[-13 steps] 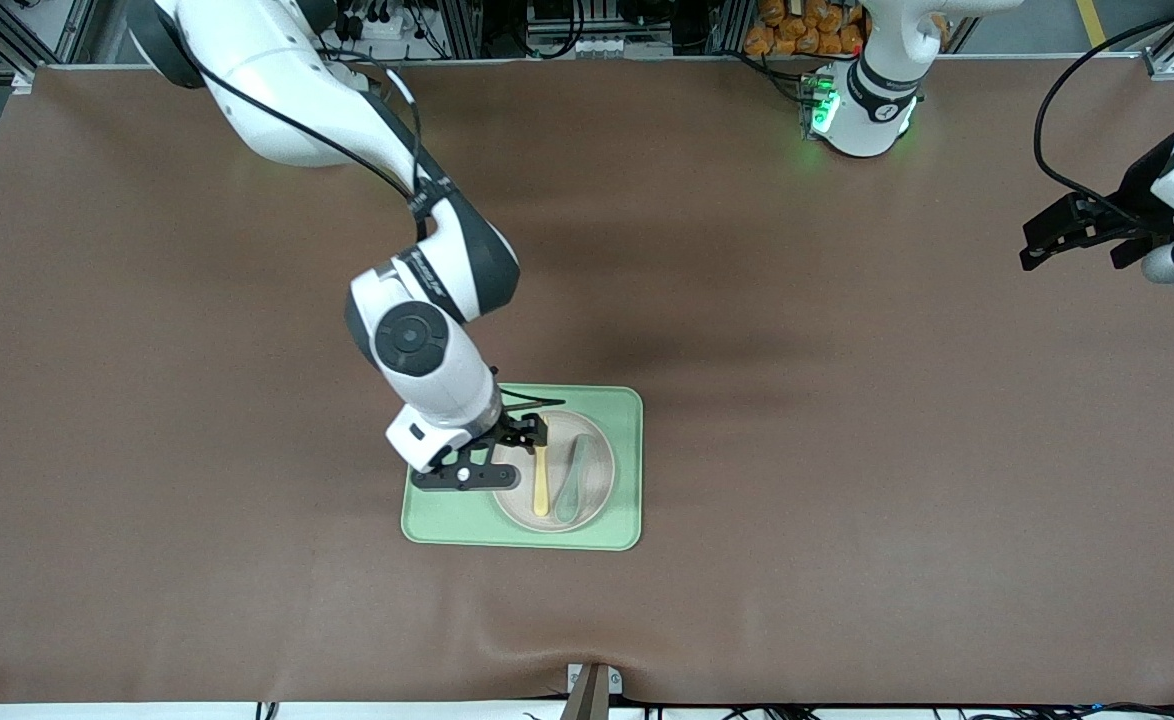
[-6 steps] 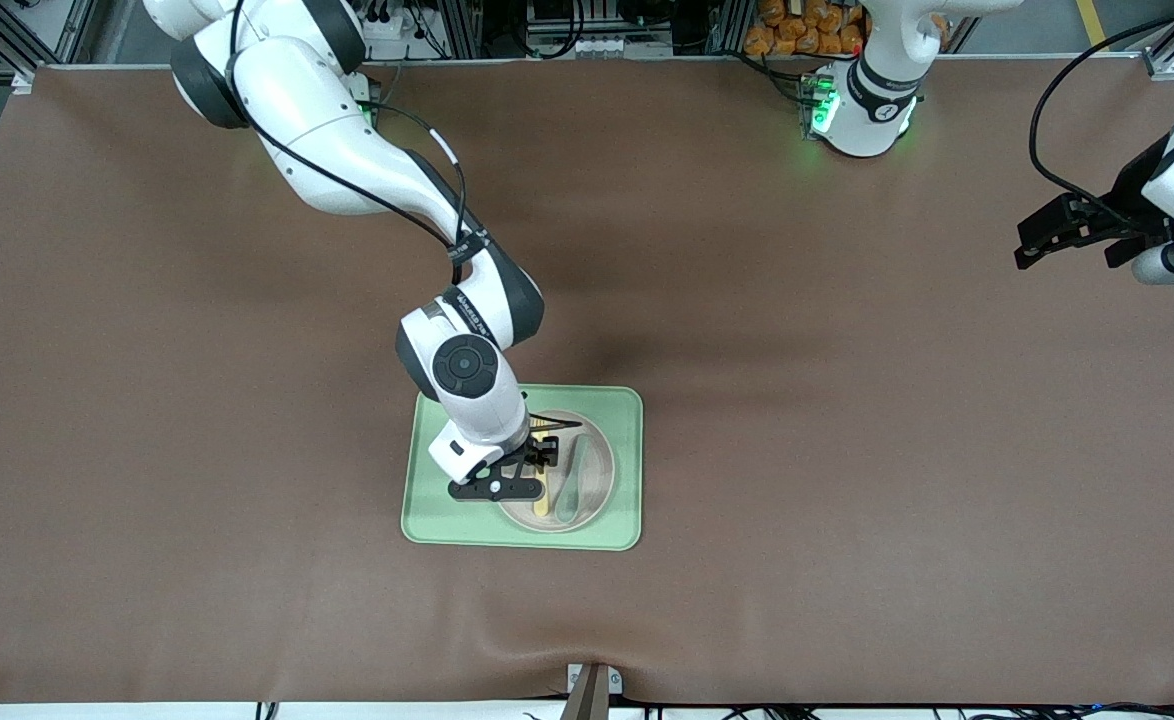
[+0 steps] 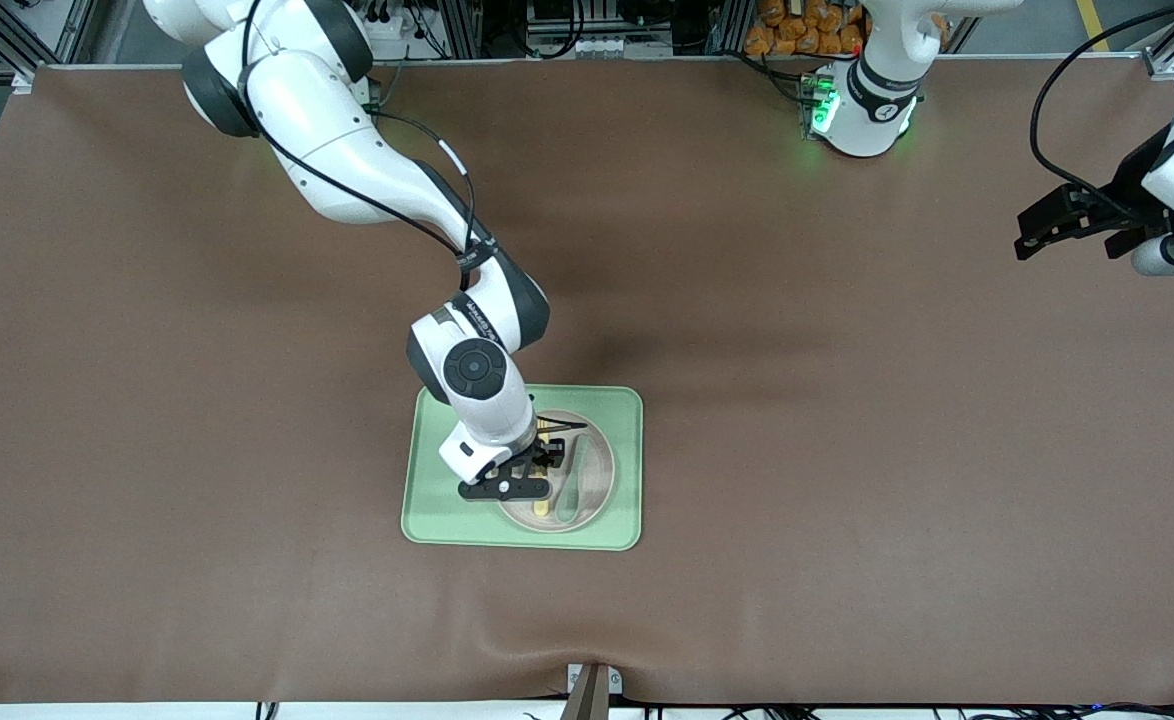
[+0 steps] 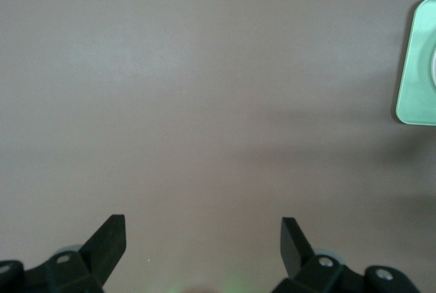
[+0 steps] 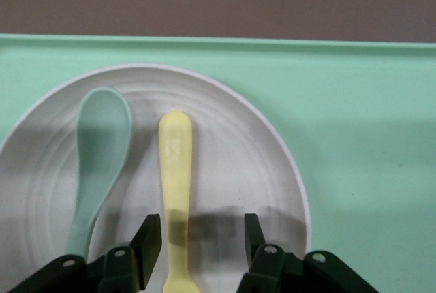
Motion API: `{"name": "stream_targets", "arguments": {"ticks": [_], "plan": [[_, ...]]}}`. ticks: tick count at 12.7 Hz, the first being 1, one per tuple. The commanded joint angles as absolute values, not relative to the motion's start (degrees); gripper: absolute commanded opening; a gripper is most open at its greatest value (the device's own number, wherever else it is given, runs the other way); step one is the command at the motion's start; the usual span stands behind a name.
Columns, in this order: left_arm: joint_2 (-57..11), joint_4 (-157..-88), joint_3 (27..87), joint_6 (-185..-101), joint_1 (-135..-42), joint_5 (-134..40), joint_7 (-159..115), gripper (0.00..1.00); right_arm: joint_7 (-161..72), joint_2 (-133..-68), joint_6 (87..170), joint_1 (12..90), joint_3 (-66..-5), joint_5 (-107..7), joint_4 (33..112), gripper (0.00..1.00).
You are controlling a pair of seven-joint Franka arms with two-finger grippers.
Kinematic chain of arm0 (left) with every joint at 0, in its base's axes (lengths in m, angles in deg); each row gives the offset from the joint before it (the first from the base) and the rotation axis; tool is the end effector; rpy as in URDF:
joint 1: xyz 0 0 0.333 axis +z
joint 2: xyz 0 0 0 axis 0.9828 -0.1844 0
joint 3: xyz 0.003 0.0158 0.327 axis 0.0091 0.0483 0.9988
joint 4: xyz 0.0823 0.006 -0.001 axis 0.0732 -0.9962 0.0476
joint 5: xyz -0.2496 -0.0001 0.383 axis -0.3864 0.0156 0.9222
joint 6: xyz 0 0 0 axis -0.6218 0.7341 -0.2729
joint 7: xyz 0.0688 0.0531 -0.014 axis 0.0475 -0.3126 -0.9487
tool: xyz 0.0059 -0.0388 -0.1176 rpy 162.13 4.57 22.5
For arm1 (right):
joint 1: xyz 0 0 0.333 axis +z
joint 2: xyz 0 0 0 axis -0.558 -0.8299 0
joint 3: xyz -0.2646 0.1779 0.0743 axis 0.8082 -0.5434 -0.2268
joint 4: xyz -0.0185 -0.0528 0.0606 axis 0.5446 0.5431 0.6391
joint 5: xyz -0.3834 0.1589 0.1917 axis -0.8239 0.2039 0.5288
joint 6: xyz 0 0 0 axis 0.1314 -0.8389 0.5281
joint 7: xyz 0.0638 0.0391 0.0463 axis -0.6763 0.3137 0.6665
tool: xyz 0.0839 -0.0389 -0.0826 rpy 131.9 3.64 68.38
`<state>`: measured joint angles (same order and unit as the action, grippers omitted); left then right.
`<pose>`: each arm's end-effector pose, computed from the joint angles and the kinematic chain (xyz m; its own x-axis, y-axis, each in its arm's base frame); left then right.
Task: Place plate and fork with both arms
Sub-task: 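Close the right gripper on the yellow fork's handle and lift it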
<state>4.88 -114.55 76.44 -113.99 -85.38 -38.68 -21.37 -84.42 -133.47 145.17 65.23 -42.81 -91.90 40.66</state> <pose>0.6021 -0.0519 0.6264 0.9996 0.0150 -0.0237 0.0153 -0.9998 0.0133 0.7128 0.4529 0.1555 0.9896 0.0025 0.1438 0.0098 -0.9987 -0.0502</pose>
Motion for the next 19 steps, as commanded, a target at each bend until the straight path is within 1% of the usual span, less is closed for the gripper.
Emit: {"name": "stream_targets", "arguments": {"ticks": [1,2,4,10,11,13,14,16,19], "plan": [[6.2,-115.2,76.6,-113.4,-85.4,-37.4,-20.8,1.0,-86.2,-134.9,144.8,66.3,-42.3,-93.1,38.1,0.51],[6.2,-114.6,76.6,-113.3,-85.4,-37.4,-20.8,1.0,-86.2,-134.9,144.9,66.3,-42.3,-93.1,38.1,0.49],[6.2,-114.3,76.5,-112.5,-85.4,-37.4,-22.0,1.0,-86.2,-134.9,144.8,66.3,-42.3,-93.1,38.2,0.41],[5.8,-114.3,76.4,-112.4,-85.4,-37.4,-21.4,1.0,-86.1,-135.0,144.9,66.7,-42.2,-93.4,38.7,0.38],[6.0,-114.3,76.3,-112.4,-85.5,-37.4,-21.3,1.0,-86.0,-135.2,144.9,66.7,-42.2,-93.4,38.7,0.28],[6.2,-114.2,76.1,-112.4,-85.5,-37.4,-21.1,1.0,-86.0,-135.1,144.2,66.7,-42.2,-93.3,38.2,0.02],[6.1,-114.3,76.2,-112.4,-85.5,-37.4,-21.1,1.0,-86.0,-134.9,144.2,66.6,-42.2,-93.3,38.2,0.0],[6.1,-114.3,76.2,-112.4,-85.5,-37.4,-21.3,1.0,-85.9,-134.4,142.3,66.1,-42.3,-93.0,37.5,0.0],[6.2,-114.5,76.2,-112.3,-85.4,-37.4,-20.8,1.0,-85.6,-132.7,137.1,64.5,-42.9,-91.9,35.1,0.0]]}}
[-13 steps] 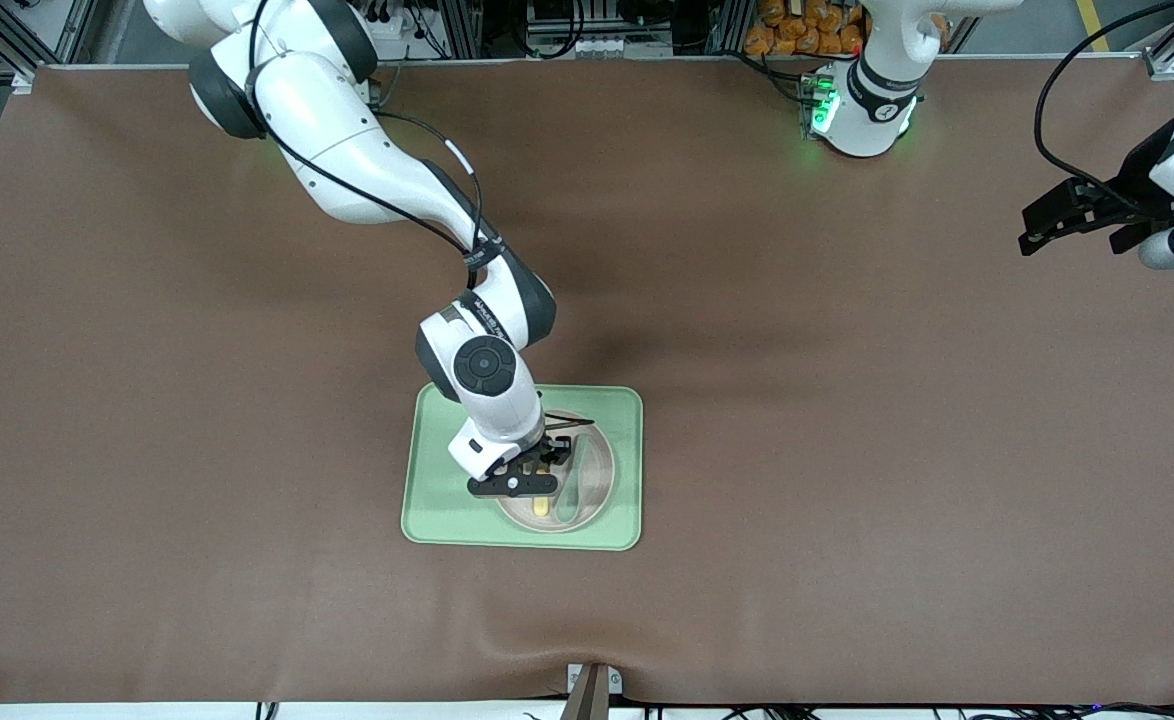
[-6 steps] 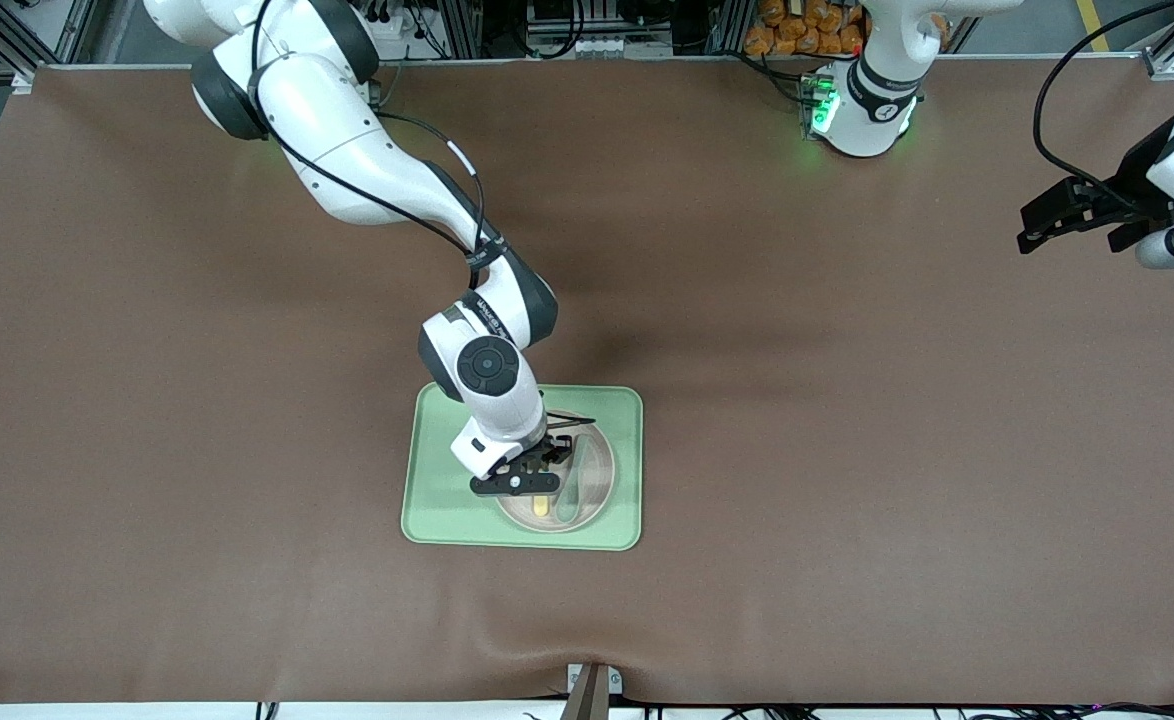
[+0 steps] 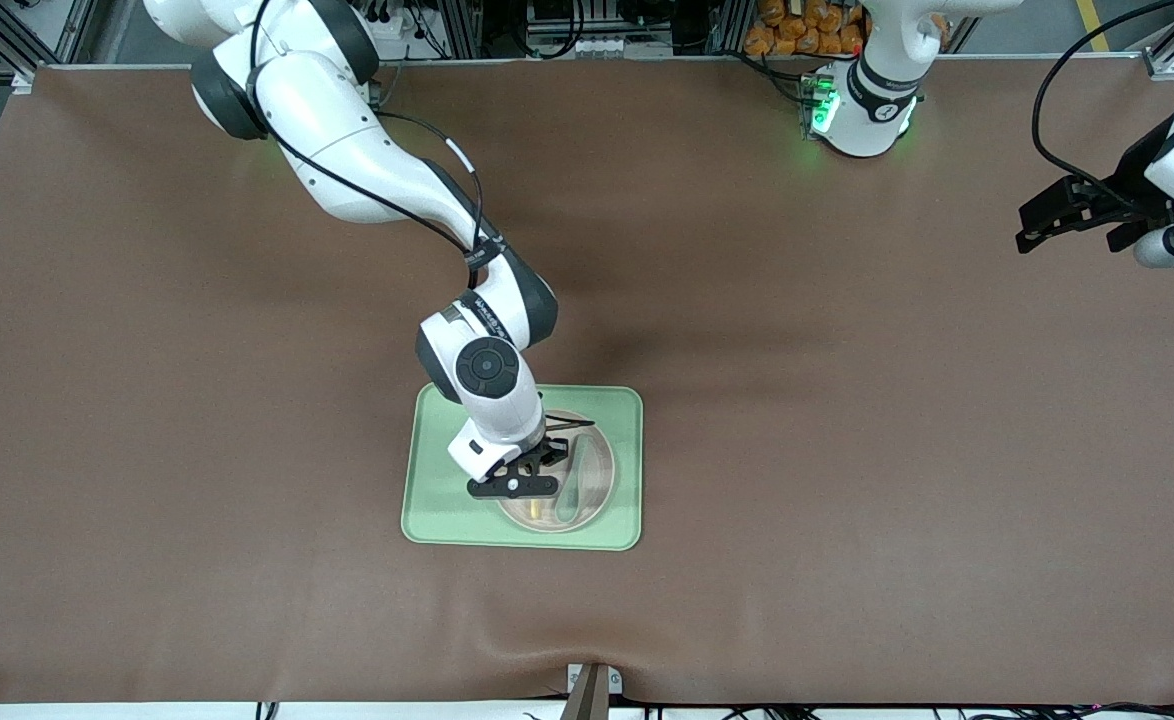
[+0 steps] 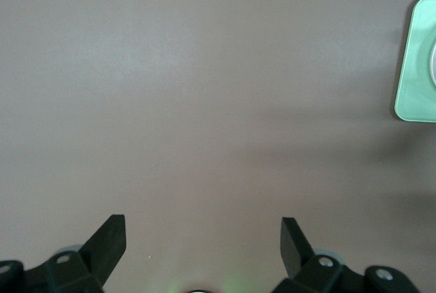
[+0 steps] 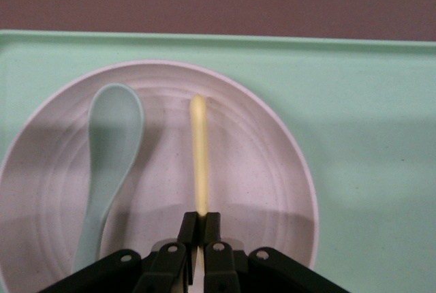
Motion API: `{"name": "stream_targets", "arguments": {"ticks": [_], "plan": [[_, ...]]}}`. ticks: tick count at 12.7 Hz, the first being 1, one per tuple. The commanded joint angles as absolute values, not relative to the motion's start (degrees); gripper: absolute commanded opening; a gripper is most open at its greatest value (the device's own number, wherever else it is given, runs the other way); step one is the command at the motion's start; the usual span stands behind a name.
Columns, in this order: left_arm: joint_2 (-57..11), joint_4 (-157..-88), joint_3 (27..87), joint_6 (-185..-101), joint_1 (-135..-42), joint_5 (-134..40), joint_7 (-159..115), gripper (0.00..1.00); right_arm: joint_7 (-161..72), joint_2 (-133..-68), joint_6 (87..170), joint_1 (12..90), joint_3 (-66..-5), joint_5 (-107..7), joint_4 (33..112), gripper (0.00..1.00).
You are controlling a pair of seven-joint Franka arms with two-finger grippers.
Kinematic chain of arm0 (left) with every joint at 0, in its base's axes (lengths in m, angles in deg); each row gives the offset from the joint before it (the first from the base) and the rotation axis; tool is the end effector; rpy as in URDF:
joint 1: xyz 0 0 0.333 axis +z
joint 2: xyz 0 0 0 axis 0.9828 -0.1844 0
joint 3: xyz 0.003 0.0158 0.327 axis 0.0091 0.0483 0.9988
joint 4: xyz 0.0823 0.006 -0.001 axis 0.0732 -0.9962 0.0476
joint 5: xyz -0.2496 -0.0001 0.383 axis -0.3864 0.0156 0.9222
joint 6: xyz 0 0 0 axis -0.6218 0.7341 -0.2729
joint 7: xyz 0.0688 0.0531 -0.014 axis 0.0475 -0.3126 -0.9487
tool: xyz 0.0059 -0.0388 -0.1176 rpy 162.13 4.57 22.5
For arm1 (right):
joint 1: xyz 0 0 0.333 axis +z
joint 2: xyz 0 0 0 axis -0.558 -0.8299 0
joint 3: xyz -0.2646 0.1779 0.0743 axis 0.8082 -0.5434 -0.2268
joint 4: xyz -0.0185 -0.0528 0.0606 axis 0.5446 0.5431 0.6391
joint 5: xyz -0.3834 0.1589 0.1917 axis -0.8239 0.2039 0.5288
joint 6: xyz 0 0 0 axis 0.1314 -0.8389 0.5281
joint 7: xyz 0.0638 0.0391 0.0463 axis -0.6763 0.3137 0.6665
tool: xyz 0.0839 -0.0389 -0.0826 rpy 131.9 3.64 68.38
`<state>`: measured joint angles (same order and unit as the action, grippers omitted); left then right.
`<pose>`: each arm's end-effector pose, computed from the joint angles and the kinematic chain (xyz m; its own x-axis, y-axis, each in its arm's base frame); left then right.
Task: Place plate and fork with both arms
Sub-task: 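Close the right gripper on the yellow fork's handle and lift it, then carry the fork off the plate and lower it onto the tray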
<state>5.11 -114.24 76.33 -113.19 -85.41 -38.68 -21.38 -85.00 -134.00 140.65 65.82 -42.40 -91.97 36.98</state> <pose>0.5992 -0.0531 0.6305 0.9995 0.0125 -0.0282 0.0129 -0.9998 0.0129 0.7176 0.4594 0.1733 0.9917 -0.0027 0.1289 0.0012 -0.9995 -0.0303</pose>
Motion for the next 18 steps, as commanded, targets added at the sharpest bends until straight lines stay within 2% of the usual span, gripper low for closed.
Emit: {"name": "stream_targets", "arguments": {"ticks": [1,4,8,12,18], "plan": [[6.1,-114.4,76.2,-112.3,-85.5,-37.4,-20.8,1.0,-85.4,-131.7,136.3,63.4,-43.2,-90.9,35.1,0.0],[6.1,-114.5,76.1,-112.4,-85.5,-37.5,-20.9,1.0,-83.5,-130.5,135.5,58.5,-46.4,-90.1,35.1,0.0],[5.9,-114.5,76.2,-111.9,-85.5,-37.5,-20.8,1.0,-76.7,-129.5,132.7,55.5,-46.5,-90.0,35.9,0.0],[5.8,-114.3,76.1,-111.9,-85.5,-37.5,-20.9,1.0,-72.8,-128.7,139.7,55.3,-46.2,-90.8,44.2,0.0],[5.4,-114.1,76.1,-112.2,-85.8,-37.7,-21.1,1.0,-69.2,-126.1,139.8,53.4,-46.2,-90.8,50.1,0.0]]}}
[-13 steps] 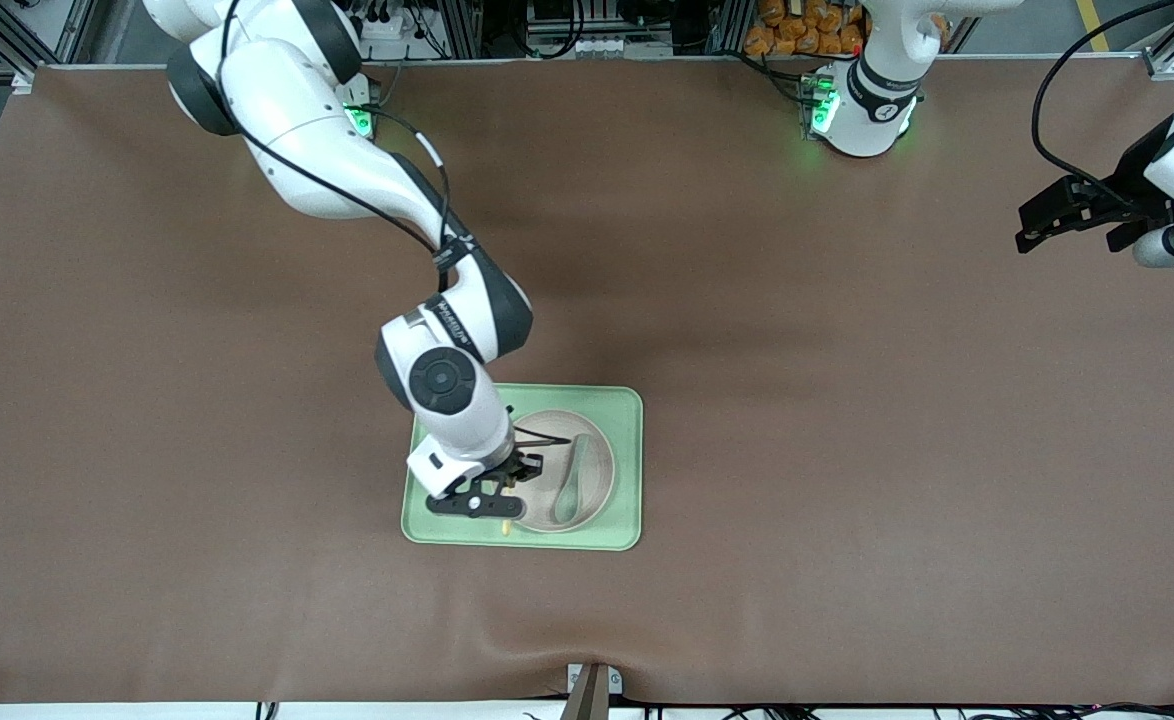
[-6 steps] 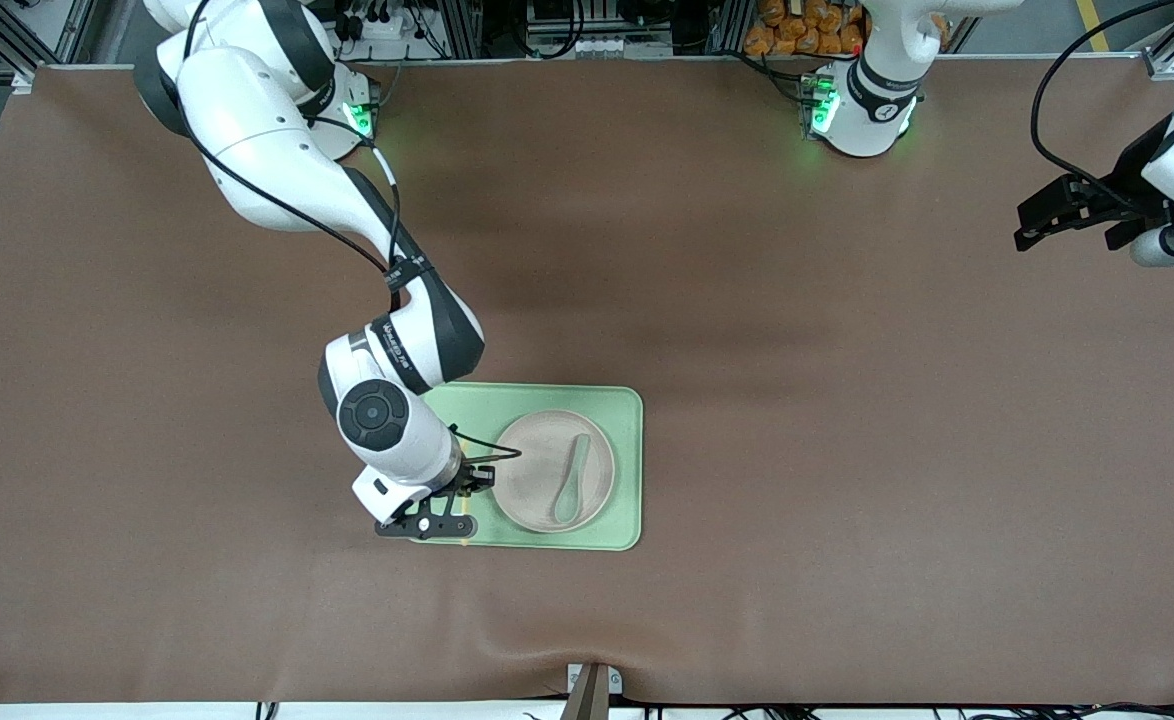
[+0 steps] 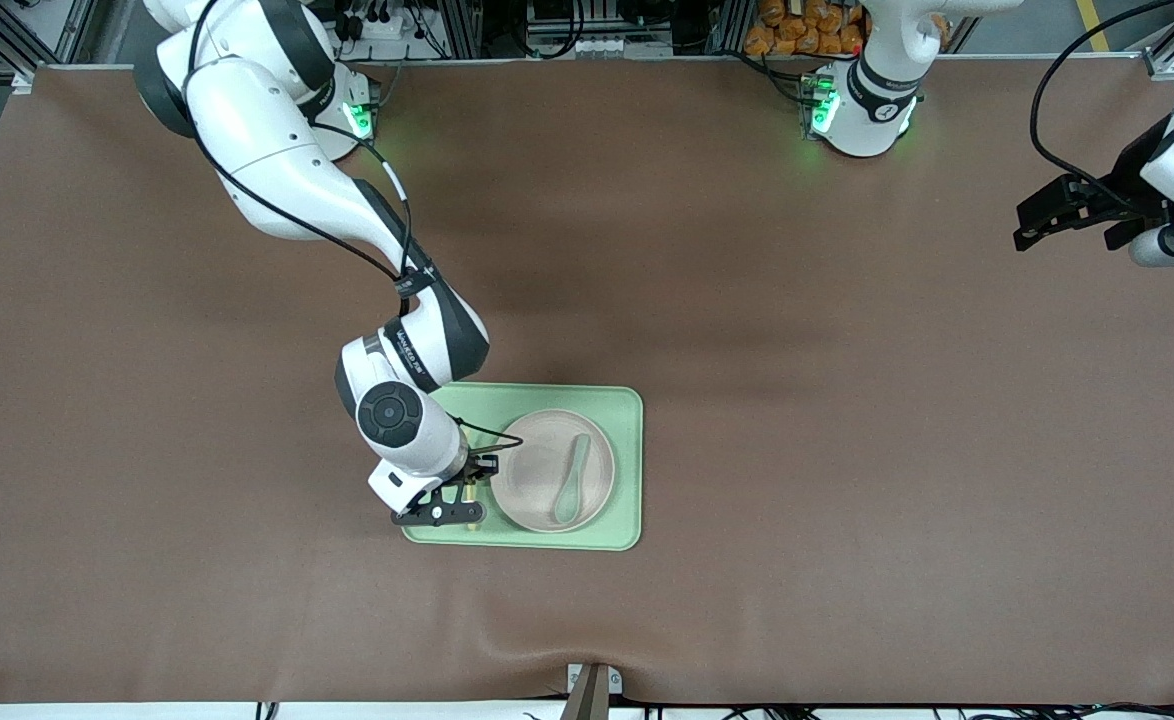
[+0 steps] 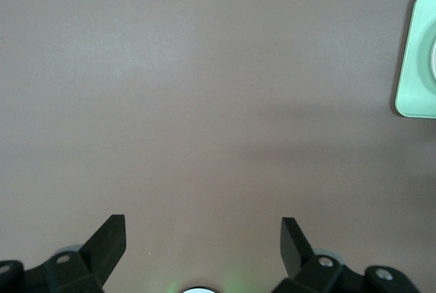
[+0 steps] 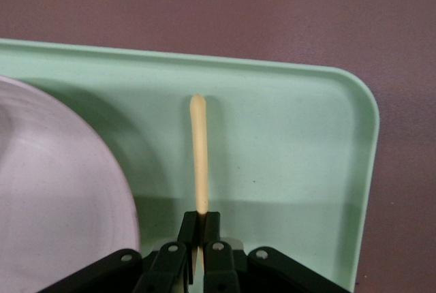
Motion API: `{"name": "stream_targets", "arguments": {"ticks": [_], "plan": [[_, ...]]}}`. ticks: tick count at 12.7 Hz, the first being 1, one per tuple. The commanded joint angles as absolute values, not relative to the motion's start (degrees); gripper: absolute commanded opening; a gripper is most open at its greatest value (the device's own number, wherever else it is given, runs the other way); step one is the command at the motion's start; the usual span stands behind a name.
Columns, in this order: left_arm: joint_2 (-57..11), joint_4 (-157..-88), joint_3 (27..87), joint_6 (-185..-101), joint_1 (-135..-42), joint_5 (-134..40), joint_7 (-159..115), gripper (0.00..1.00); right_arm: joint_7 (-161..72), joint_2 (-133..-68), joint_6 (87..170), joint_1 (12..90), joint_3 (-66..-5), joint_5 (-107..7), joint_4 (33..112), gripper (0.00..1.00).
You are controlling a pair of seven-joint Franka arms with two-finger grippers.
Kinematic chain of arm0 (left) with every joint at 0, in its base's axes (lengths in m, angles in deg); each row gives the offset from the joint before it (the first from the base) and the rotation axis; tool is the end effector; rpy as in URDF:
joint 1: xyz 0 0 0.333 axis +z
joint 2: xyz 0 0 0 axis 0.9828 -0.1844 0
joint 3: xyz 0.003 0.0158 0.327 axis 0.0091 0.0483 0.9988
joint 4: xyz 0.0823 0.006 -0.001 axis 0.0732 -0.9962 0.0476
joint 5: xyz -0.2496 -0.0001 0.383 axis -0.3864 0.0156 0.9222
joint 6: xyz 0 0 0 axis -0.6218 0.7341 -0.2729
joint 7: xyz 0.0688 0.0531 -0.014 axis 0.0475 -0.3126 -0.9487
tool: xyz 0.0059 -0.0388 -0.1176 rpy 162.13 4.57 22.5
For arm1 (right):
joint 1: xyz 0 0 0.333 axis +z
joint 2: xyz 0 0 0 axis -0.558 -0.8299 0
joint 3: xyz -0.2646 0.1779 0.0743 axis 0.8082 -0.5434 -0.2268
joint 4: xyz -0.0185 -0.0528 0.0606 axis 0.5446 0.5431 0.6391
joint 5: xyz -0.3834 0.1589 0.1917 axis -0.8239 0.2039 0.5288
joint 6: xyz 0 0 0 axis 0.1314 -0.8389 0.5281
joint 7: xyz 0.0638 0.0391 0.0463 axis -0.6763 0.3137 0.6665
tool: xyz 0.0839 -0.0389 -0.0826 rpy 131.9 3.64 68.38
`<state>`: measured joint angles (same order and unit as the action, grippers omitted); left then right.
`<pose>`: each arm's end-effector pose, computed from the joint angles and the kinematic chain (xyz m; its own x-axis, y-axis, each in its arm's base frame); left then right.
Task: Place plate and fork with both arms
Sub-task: 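Carry the fork off the plate and lower it onto the tray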
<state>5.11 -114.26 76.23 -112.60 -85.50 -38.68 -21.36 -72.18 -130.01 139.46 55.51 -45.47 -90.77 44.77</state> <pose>0.5977 -0.0550 0.6294 0.9992 0.0088 -0.0387 0.0092 -0.9999 0.0118 0.7466 0.3452 0.1599 0.9973 0.0655 0.0316 0.0664 -0.9974 -0.0264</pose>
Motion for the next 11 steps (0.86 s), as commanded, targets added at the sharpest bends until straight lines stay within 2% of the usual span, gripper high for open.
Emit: {"name": "stream_targets", "arguments": {"ticks": [1,11], "plan": [[5.4,-114.1,76.1,-112.2,-86.0,-37.7,-21.2,1.0,-68.5,-125.8,139.9,53.0,-46.3,-90.7,50.6,0.0],[5.2,-114.2,75.8,-112.3,-86.1,-37.7,-21.7,1.0,-66.4,-124.8,140.5,49.2,-48.2,-84.4,52.5,0.0]]}}
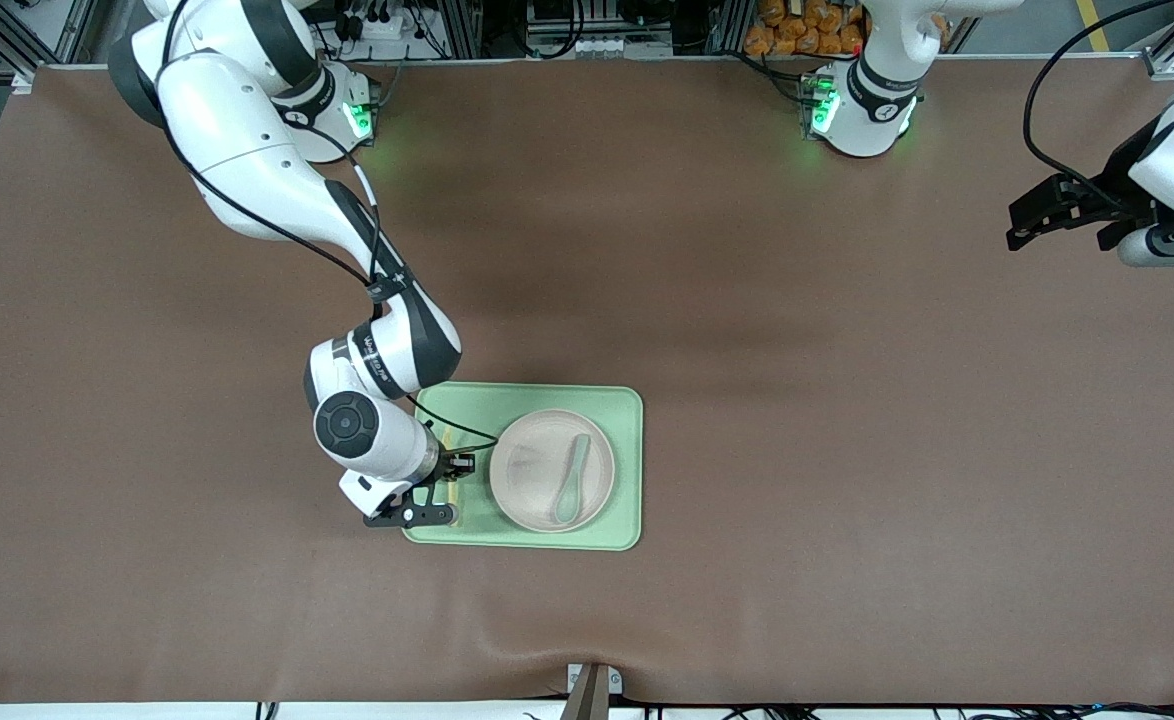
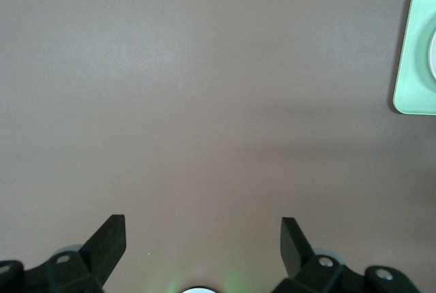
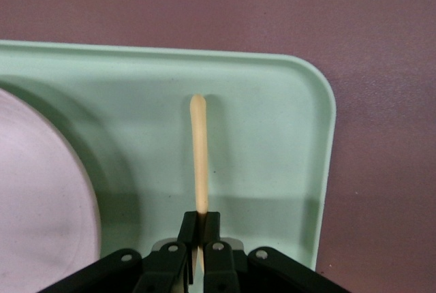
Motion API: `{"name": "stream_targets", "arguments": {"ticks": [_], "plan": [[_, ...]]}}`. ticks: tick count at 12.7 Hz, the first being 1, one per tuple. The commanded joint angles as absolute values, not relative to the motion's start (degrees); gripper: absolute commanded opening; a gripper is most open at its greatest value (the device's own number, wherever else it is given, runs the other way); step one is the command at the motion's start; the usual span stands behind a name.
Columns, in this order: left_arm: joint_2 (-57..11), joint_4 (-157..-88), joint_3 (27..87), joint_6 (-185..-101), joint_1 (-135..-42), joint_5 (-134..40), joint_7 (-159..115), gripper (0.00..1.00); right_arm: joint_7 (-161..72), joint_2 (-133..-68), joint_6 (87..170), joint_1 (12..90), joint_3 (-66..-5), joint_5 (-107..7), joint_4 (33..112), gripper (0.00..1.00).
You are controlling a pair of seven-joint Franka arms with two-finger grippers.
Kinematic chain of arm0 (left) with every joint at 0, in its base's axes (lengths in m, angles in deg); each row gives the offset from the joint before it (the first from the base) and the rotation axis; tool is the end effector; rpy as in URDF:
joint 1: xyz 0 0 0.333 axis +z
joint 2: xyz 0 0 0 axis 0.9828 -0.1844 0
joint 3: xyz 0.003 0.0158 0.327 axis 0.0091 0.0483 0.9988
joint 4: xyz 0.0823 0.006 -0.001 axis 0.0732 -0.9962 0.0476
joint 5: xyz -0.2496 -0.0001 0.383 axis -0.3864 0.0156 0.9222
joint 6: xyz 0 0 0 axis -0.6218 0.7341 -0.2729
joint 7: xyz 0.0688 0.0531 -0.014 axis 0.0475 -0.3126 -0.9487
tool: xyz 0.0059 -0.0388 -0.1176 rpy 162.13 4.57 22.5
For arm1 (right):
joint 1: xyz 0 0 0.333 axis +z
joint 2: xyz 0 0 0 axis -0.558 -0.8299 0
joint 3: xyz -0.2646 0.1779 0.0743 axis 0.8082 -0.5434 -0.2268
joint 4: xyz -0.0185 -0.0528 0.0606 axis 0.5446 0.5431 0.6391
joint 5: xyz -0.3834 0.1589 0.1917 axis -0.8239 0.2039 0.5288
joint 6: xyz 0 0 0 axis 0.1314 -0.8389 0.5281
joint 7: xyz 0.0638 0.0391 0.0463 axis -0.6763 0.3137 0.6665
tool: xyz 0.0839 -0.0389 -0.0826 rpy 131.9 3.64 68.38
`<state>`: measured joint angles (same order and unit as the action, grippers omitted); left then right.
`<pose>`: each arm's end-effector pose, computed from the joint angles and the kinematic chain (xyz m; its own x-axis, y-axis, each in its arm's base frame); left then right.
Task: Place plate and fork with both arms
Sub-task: 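Carry the fork off the plate and lower it onto the tray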
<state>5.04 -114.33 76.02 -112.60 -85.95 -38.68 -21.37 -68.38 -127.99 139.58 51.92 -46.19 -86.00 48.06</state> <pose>0.5974 -0.0620 0.6281 0.9991 -0.0026 -0.0412 -0.0021 -0.9999 0.0114 0.7512 0.3064 0.1604 0.9994 0.0327 -0.0119 0.0315 -0.9955 -0.0899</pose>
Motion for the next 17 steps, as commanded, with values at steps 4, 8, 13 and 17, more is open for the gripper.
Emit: {"name": "stream_targets", "arguments": {"ticks": [4,8,13,17], "plan": [[5.2,-114.2,75.8,-112.3,-86.1,-37.7,-21.7,1.0,-64.5,-124.1,140.9,42.7,-55.0,-82.8,53.4,0.0],[5.2,-114.2,75.8,-112.3,-86.1,-37.7,-21.7,1.0,-64.4,-123.7,148.0,42.3,-55.3,-82.8,57.9,0.0],[5.2,-114.3,75.8,-112.3,-86.2,-37.7,-21.7,1.0,-64.4,-123.6,151.6,35.8,-61.9,-82.7,62.0,0.0],[5.2,-114.2,75.8,-112.3,-86.1,-37.8,-21.4,1.0,-64.0,-123.6,157.3,32.9,-64.7,-82.8,65.7,0.0]]}}
